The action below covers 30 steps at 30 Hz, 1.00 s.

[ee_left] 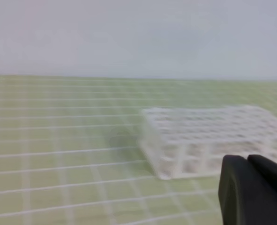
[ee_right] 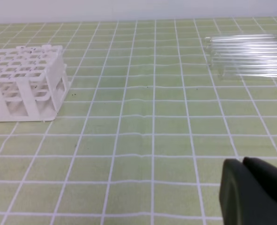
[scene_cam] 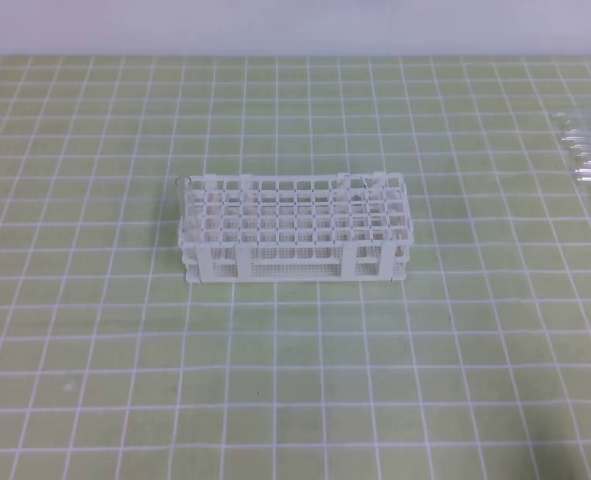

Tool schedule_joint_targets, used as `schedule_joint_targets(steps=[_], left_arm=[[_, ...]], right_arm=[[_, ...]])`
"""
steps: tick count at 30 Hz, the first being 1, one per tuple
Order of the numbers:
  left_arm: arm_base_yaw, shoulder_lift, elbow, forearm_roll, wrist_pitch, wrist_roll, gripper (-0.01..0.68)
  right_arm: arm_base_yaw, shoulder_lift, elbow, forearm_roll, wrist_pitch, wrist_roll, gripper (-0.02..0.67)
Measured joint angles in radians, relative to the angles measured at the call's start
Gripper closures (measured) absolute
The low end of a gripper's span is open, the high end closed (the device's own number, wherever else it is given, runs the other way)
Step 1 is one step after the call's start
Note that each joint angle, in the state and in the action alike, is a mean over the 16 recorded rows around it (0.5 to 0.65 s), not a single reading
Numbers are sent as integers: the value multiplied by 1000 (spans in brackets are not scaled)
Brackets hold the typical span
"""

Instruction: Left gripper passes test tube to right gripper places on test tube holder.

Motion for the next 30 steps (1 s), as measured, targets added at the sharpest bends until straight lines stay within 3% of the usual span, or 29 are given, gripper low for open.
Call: schedule_joint_targets(steps=[5, 11, 22, 30], left_arm=[[189, -2, 0, -29, -1, -26, 675], [320, -18, 0, -62, 6, -28, 675], [359, -40, 5, -72, 16, -21, 675], [357, -42, 50, -209, 34, 120, 675]], right_arm=[[0, 1, 0, 1, 0, 0, 664], [0, 1, 0, 1, 0, 0, 664], [-1, 1, 0, 3, 0, 0, 664], [-1, 1, 0, 5, 0, 0, 664]])
